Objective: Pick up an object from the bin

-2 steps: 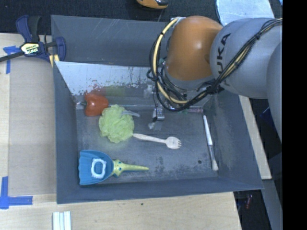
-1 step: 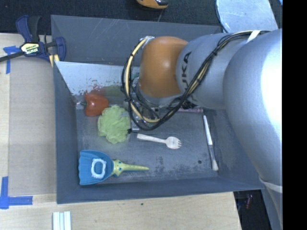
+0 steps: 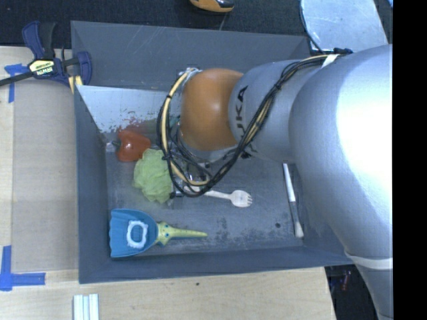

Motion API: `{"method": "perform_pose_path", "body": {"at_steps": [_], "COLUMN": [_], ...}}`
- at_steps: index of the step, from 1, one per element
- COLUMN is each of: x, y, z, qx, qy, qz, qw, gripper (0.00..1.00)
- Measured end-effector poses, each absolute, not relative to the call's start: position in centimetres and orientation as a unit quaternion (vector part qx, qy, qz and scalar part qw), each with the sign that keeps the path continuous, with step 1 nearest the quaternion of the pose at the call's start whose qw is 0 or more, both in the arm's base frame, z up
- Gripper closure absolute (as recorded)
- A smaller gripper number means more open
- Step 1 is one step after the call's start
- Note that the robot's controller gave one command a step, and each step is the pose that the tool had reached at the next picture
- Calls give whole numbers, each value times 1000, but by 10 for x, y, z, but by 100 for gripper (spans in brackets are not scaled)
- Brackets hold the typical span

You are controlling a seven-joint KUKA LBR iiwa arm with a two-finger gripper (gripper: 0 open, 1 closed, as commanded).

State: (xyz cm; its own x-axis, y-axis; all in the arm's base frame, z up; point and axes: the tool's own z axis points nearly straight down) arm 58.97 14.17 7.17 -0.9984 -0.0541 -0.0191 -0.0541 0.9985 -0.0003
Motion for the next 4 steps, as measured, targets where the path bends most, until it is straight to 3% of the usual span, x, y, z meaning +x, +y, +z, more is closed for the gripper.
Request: {"method": "perform_pose_path", "body": {"at_steps": [1,2,3,4], "x": [592,592,590,591], "y": [190,190,232,254], "z": [71,71,71,69], "qx": [-17,-17,-12,-13], "qy": [1000,1000,1000,1000], "qz": [3,3,0,-14], "qw": [9,9,7,-2], "gripper": [100,100,100,100]}}
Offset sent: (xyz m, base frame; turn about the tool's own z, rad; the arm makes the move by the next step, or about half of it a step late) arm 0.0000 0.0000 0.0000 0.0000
